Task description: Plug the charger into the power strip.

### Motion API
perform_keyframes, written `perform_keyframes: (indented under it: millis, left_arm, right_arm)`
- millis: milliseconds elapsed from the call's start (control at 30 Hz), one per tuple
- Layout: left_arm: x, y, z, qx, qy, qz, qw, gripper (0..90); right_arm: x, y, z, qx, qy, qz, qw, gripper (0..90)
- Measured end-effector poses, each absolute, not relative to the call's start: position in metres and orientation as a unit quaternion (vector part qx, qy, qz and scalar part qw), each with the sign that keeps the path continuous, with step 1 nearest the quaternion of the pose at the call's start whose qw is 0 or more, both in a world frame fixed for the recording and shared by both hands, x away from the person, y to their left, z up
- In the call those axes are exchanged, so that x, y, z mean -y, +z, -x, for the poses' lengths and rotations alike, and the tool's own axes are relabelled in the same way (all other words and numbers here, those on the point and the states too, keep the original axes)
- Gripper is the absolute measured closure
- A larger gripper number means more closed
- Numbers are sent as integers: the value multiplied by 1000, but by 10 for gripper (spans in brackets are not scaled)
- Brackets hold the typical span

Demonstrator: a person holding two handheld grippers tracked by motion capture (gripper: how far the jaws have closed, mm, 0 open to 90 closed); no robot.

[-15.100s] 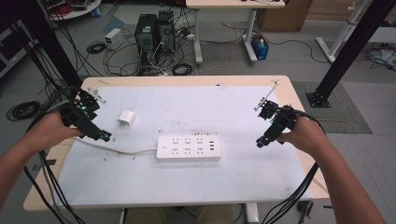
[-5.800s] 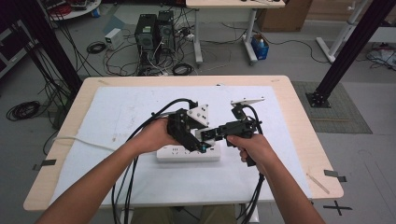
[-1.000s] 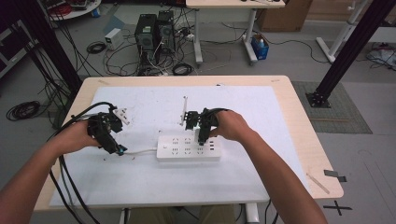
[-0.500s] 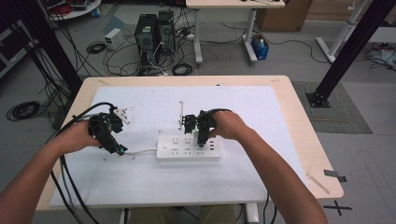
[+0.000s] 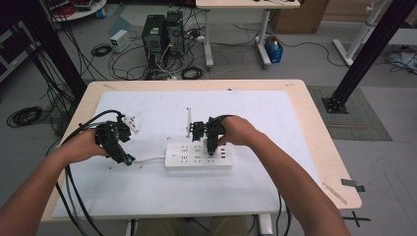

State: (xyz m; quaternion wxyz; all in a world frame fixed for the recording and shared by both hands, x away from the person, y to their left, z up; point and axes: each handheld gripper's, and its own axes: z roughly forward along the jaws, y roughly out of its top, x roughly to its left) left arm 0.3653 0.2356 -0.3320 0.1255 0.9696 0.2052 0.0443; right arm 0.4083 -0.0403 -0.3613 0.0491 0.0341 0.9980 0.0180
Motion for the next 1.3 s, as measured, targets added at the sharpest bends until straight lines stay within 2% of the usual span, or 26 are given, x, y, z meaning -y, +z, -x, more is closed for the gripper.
perform_keyframes:
  millis: [400, 700, 867, 1300]
  left_arm:
    - [-234, -335, -369, -206, 37, -970, 125, 210]
    - [-236, -333, -367, -215, 38, -967, 131, 210]
    - [-237, -332, -366, -216, 40, -966, 134, 210]
    - [-239, -332, -366, -210, 36, -968, 134, 210]
  right_arm:
    - [37, -362, -419, -999, 4, -35, 20, 627]
    - [30, -366, -415, -999, -16, -21, 27, 627]
    - [26, -370, -404, -997, -30, 1, 65, 628]
    - [31, -371, -426, -999, -13, -33, -6, 627]
